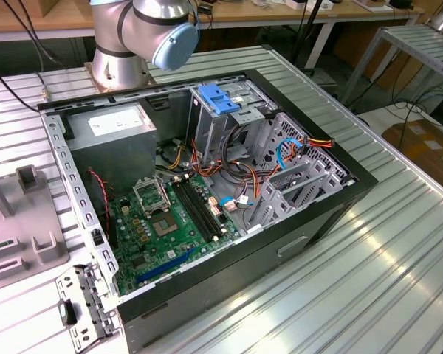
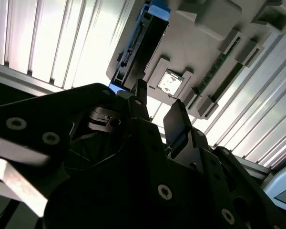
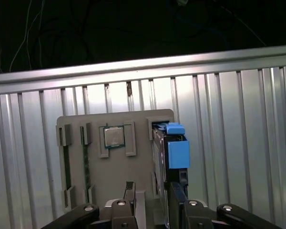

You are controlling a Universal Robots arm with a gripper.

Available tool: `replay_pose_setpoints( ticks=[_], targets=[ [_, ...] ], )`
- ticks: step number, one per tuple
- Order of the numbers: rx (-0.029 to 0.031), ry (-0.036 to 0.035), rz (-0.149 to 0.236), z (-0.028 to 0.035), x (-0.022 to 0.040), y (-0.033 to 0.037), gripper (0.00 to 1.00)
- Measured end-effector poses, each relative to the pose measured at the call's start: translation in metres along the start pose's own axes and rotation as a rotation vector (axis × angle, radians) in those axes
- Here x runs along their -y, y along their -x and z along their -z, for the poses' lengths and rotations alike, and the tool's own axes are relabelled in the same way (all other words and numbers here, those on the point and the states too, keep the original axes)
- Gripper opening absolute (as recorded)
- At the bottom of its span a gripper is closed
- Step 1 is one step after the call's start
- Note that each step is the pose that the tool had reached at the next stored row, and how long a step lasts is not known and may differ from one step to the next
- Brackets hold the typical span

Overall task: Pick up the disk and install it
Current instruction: 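Pick up the disk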

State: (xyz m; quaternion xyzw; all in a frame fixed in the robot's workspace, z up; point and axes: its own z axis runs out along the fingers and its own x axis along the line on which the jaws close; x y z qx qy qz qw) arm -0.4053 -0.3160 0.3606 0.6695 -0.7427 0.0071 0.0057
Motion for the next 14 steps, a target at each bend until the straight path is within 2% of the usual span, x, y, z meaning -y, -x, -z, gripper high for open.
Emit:
replay_pose_setpoints(
  ticks=[6,8,9,10,14],
  targets=[
    [0.0,0.0,0.0,-0.0001,0.0,0.0,0.43],
    [0.0,0.0,0.0,-0.0001,0.0,0.0001,0.55],
    [0.0,0.0,0.0,-0.0001,0.0,0.0,0.55],
    [0.0001,-0.0001,0.0,-0.0002,0.0,0.0001,0.62],
    [0.0002,-0.0001,0.0,-0.0004,-0.0007,0.0011,0.62]
  ],
)
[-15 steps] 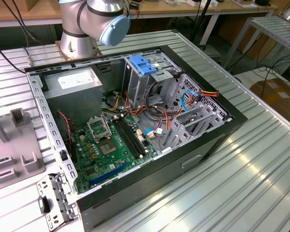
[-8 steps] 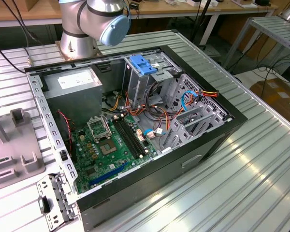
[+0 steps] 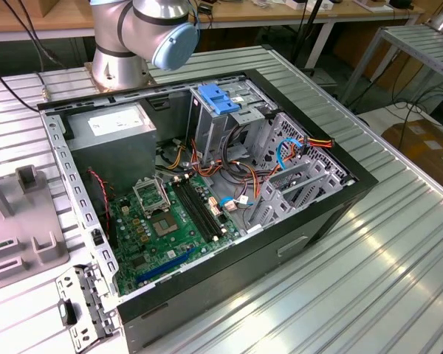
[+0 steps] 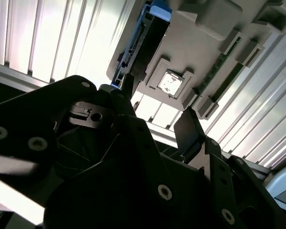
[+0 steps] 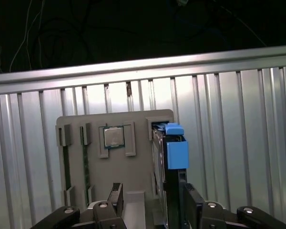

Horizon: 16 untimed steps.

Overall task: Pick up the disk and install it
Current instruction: 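Pick up the disk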

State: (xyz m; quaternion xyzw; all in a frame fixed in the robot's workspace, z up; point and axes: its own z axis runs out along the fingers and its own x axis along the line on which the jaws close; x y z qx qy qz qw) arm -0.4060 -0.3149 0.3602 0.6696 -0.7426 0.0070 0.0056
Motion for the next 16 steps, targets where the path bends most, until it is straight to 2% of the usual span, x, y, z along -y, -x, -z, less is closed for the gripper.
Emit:
replay_pose_setpoints(
  ticks=[4,9,11,13,16],
  targets=[
    [-0.0001,0.0001,0.0,-0.0006,-0.002,0.0054,0.62],
    [-0.0001,0.0001,0.0,-0.0012,-0.0034,0.0087,0.62],
    [-0.0001,0.0002,0.0,-0.0018,-0.0046,0.0124,0.62],
    [-0.0002,0.0002,0.0,-0.0028,-0.0066,0.0196,0.62],
    [-0.0001,0.0002,0.001,-0.0048,-0.0101,0.0211,0.62]
  ],
)
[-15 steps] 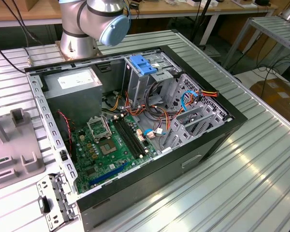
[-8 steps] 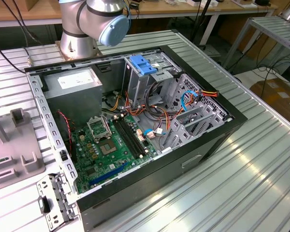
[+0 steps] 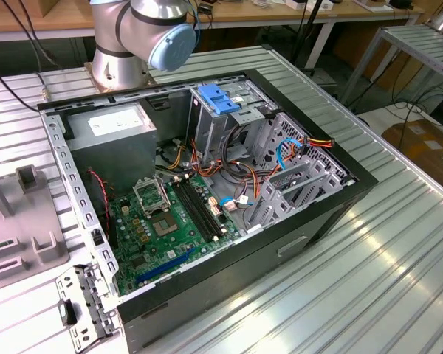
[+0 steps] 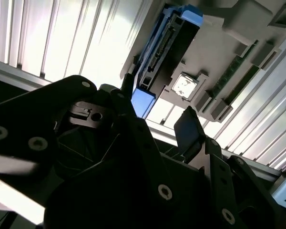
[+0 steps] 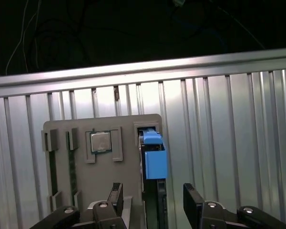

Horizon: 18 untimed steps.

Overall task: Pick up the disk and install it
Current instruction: 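Pick up the disk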

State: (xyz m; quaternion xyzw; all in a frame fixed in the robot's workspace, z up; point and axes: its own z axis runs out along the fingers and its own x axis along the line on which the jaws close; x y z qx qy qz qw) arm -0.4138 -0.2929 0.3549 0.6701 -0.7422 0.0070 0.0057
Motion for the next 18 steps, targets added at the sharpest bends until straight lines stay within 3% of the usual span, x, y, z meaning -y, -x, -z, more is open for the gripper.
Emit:
replay_pose_setpoints(
  ticks=[2,6,10,18],
  targets=[
    [0.0003,-0.0002,0.006,-0.0016,-0.0012,-0.0002,0.62],
    [0.0006,-0.0012,0.062,-0.0084,-0.0021,-0.0001,0.62],
    [0.0005,-0.0011,0.065,-0.0181,-0.0023,0.0001,0.62],
    [0.0005,-0.0013,0.071,-0.0313,-0.0027,0.0003,0.62]
  ],
)
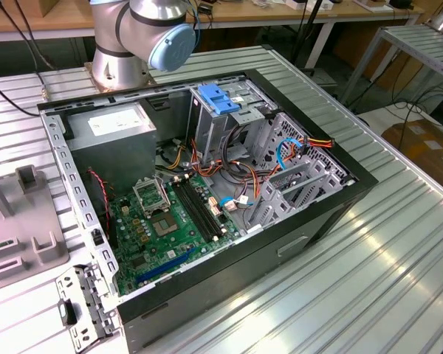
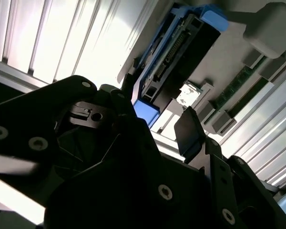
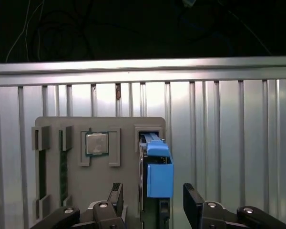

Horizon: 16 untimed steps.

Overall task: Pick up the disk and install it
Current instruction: 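Pick up the disk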

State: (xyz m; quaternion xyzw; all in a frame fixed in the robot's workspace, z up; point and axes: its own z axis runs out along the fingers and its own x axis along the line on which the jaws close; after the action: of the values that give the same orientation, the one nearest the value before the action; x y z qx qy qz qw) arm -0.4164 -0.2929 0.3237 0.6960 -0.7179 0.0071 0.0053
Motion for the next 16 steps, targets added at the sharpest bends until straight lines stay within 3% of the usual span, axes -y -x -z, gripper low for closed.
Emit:
replay_pose_setpoints(
  ticks=[9,13,16],
  targets=[
    [0.0001,0.0,0.0,-0.0175,-0.0036,0.0002,0.62],
    [0.0001,0.0,0.0,-0.0297,-0.0045,0.0004,0.62],
    [0.0,0.0,0.0,-0.0341,-0.0046,0.0005,0.62]
  ],
)
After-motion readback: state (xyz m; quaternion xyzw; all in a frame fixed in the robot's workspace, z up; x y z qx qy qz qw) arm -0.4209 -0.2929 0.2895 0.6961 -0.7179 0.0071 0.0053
